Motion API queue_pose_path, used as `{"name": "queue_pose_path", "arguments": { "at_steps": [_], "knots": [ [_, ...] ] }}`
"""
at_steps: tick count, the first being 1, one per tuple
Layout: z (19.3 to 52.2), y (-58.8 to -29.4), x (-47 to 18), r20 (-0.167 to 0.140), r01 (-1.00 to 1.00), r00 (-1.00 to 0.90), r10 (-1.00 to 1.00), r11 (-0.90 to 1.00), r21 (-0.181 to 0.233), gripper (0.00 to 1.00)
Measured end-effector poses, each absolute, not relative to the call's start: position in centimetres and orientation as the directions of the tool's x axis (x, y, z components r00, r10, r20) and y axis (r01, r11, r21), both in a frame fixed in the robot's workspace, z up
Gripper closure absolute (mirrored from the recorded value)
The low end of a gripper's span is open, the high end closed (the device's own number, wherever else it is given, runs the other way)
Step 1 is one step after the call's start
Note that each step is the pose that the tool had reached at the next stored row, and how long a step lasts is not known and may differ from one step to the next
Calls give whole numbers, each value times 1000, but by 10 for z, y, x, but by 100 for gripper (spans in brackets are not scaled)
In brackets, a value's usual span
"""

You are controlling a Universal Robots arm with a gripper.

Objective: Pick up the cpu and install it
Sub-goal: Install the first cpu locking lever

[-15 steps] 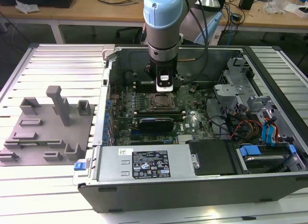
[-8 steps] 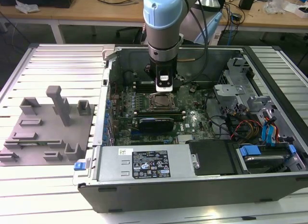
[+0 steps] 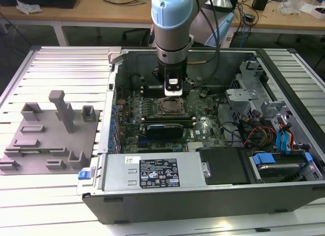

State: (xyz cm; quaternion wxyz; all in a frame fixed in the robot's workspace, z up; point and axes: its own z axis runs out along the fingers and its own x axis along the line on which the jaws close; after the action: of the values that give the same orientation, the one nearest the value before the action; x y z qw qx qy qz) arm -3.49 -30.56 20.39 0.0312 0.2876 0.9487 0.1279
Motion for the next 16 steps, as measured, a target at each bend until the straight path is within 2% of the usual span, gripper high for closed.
{"name": "queue_pose_path", "arguments": {
  "at_steps": [16],
  "knots": [
    [230, -295, -35, 14, 537, -833, 554, 802, 262, 89]
  ]
}}
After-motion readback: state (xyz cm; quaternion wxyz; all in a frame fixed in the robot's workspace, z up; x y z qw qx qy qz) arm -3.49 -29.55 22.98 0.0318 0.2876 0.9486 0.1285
